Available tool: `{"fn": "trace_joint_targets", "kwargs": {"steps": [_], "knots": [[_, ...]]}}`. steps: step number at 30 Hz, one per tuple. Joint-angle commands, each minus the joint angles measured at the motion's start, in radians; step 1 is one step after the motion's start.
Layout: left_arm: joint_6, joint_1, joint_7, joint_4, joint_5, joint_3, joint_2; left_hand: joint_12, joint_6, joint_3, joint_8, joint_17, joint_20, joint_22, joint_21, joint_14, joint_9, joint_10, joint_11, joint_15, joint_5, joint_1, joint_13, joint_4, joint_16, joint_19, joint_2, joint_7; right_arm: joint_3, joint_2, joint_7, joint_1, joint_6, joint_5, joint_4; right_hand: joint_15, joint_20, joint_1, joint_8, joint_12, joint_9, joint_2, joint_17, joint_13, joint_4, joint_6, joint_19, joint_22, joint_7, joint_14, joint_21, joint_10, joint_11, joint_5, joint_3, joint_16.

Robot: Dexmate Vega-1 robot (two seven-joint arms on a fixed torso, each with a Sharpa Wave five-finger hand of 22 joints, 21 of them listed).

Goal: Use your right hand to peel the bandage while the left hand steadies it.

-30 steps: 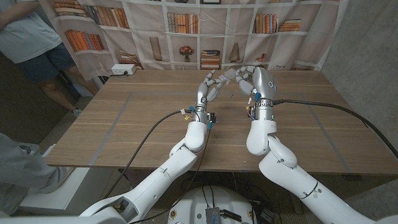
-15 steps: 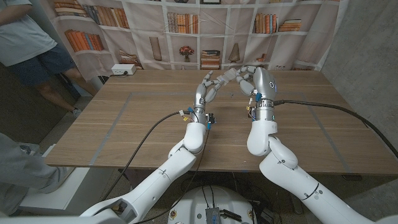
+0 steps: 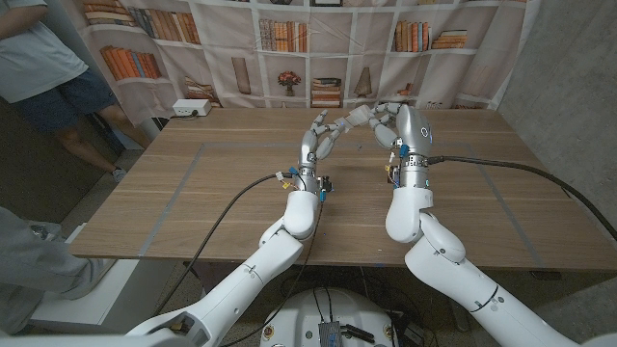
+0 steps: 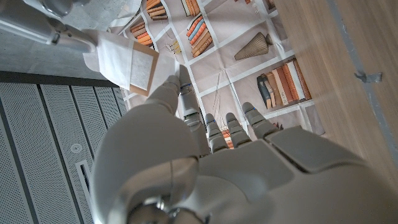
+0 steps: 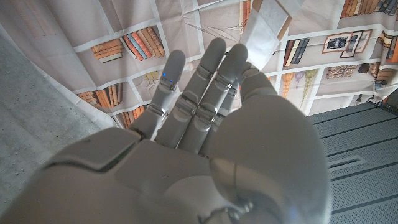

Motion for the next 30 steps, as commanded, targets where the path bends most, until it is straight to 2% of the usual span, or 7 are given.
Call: {"fn": "trace_joint_targets", "kwargs": {"steps": [1,12,17,20,22,30], "knots": [[0.005,0.026,0.017,-0.034,0.012,-0.009,0.012,0.000,0.002,0.012,0.011,0.004,0.009,0.006,0.004,0.011,0.005,0.005,0.007,-0.033,0.001,0.007,0.004,0.001,0.002,0.001,-0.006,0.003,0.015,-0.003,-0.002,-0.022,0.002,0.009,-0.024,-0.002,-0.122,0.002,0.001,-0.006,0.003,0.010,0.004,0.006,0.001,0.002,-0.003,0.008,-0.006,0.007,0.016,-0.005,0.000,0.005,0.010,-0.004],[0.010,0.039,0.017,-0.053,0.016,-0.014,0.023,-0.002,-0.002,0.018,0.018,0.005,0.009,0.006,0.006,0.011,0.012,0.003,0.008,-0.034,0.000,0.009,0.005,0.001,0.002,0.000,-0.008,0.007,0.027,0.003,-0.014,-0.034,-0.013,0.004,-0.031,-0.002,-0.122,0.000,0.002,-0.009,0.006,0.008,0.006,0.007,0.001,0.001,-0.013,0.014,-0.008,0.003,0.037,-0.007,0.000,0.000,0.009,-0.008],[0.022,0.052,0.022,-0.063,0.012,-0.025,0.031,-0.001,-0.002,0.020,0.021,0.006,0.009,0.006,0.006,0.012,0.014,0.005,0.009,-0.034,0.000,0.009,0.005,0.002,0.002,0.000,-0.008,0.005,0.030,0.012,-0.018,-0.029,-0.018,0.011,-0.020,-0.002,-0.121,-0.003,0.003,-0.009,0.007,0.007,0.007,0.009,0.002,0.002,-0.017,0.014,-0.009,0.004,0.043,-0.006,0.000,-0.001,0.008,-0.008],[0.029,0.061,0.018,-0.071,-0.028,-0.030,0.015,-0.001,-0.003,0.021,0.023,0.006,0.009,0.006,0.006,0.012,0.015,0.005,0.009,-0.033,-0.001,0.009,0.005,0.002,0.002,0.000,-0.008,0.005,0.031,0.015,-0.022,-0.026,-0.022,0.011,-0.015,-0.002,-0.122,-0.004,0.002,-0.010,0.007,0.007,0.008,0.010,0.002,0.001,-0.017,0.015,-0.009,0.004,0.047,-0.006,-0.001,-0.002,0.008,-0.008],[0.010,0.049,0.039,-0.057,0.026,-0.025,0.025,-0.001,-0.003,0.022,0.025,0.006,0.008,0.006,0.007,0.012,0.017,0.005,0.011,-0.033,-0.001,0.009,0.005,0.003,0.002,0.000,-0.009,0.003,0.032,0.018,-0.024,-0.024,-0.024,0.013,-0.011,-0.002,-0.123,-0.004,0.002,-0.010,0.007,0.006,0.009,0.011,0.002,0.000,-0.019,0.014,-0.009,0.004,0.049,-0.006,-0.002,-0.002,0.008,-0.008],[0.033,0.063,0.034,-0.071,-0.001,-0.040,0.034,-0.002,-0.004,0.025,0.030,0.007,0.009,0.006,0.008,0.014,0.020,0.006,0.007,-0.033,-0.001,0.009,0.005,0.004,0.003,0.000,-0.010,0.003,0.038,0.025,-0.030,-0.010,-0.036,0.022,0.004,-0.002,-0.124,-0.005,0.002,-0.011,0.008,0.005,0.010,0.012,0.002,0.001,-0.019,0.014,-0.010,0.005,0.056,-0.006,-0.001,-0.004,0.008,-0.009]]}}
